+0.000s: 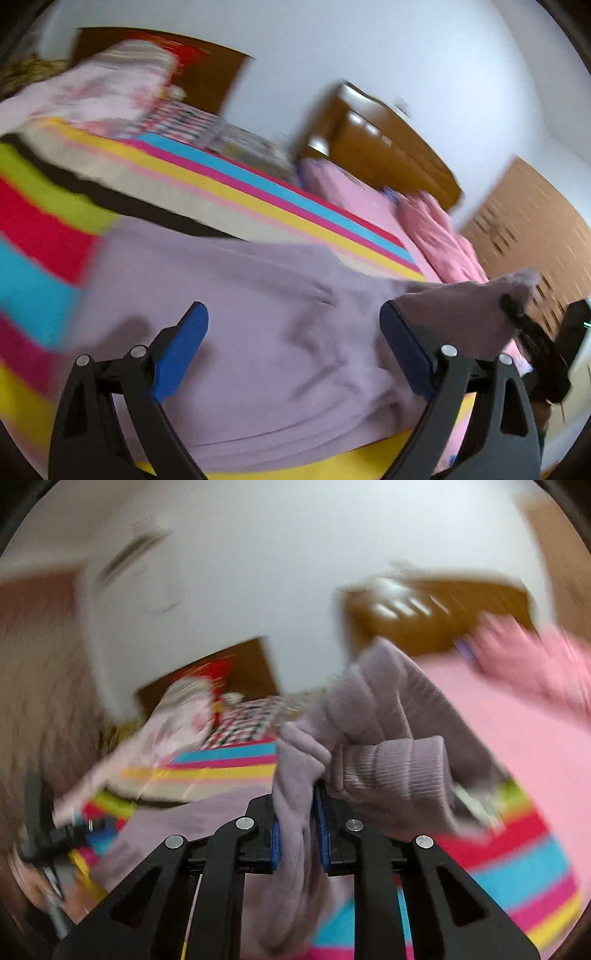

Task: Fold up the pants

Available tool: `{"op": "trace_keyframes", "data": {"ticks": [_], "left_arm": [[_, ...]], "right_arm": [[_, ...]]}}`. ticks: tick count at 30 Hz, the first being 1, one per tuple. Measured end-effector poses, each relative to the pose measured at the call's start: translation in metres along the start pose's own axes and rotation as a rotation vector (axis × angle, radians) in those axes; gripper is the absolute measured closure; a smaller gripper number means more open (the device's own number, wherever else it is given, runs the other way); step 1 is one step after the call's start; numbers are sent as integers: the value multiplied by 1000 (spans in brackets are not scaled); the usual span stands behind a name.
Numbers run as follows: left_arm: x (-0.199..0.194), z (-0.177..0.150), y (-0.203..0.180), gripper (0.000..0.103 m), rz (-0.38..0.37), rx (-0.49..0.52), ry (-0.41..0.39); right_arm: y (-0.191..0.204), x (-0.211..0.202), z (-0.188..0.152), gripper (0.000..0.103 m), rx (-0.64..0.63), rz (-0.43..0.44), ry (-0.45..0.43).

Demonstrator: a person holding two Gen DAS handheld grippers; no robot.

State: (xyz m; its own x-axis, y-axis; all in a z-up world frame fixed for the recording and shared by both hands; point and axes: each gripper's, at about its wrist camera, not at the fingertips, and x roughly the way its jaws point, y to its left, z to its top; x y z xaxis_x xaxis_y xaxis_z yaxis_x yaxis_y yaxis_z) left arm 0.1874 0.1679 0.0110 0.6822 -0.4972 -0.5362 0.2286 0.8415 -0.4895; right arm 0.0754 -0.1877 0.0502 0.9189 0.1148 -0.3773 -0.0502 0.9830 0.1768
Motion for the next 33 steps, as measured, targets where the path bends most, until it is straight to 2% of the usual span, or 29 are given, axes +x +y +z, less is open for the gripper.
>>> {"op": "trace_keyframes", "data": {"ticks": [3,5,7,8,9,11,13,16,20,22,23,24,25,26,27,28,30,31,33], "left_arm": [[-32,-6,36,9,44,-69,-26],[-46,-14,53,9,46,-109,-27],[-52,-23,65,8,27,-137,-18],[-53,-28,70,8,8,-148,-8],[-53,-31,73,8,-10,-155,3],[-53,-34,75,8,-58,-167,15],[-49,-32,77,8,-135,-176,37],[-29,-29,66,5,-248,-194,104],[-6,-22,48,2,-323,-201,204],[8,-20,35,2,-295,-159,264],[12,-20,33,2,-281,-153,269],[17,-20,33,2,-275,-158,270],[20,-20,35,2,-282,-172,267],[23,-20,38,2,-288,-188,260],[23,-21,43,2,-295,-208,245],[22,-22,46,2,-306,-226,229],[12,-22,48,4,-332,-238,177],[9,-22,47,4,-342,-240,156],[0,-20,47,3,-351,-247,121]], "right_arm": [[95,24,-11,85,-273,76,6],[149,41,-41,85,-472,93,52],[193,60,-91,85,-691,91,128],[208,70,-122,85,-808,73,178],[213,76,-140,85,-868,49,197],[216,77,-166,84,-952,7,163],[218,72,-175,84,-1020,-31,110],[214,67,-171,85,-1014,-32,88],[211,56,-171,85,-1044,-31,45],[209,55,-166,82,-998,59,94],[207,54,-161,68,-960,144,172],[205,49,-155,59,-923,225,220],[201,39,-145,53,-862,319,231],[196,32,-135,53,-805,379,222],[184,25,-118,53,-696,450,223],[177,26,-107,54,-635,474,227],[161,33,-87,58,-582,459,225],[156,42,-80,64,-596,417,229],[153,64,-74,64,-645,372,275]]}}
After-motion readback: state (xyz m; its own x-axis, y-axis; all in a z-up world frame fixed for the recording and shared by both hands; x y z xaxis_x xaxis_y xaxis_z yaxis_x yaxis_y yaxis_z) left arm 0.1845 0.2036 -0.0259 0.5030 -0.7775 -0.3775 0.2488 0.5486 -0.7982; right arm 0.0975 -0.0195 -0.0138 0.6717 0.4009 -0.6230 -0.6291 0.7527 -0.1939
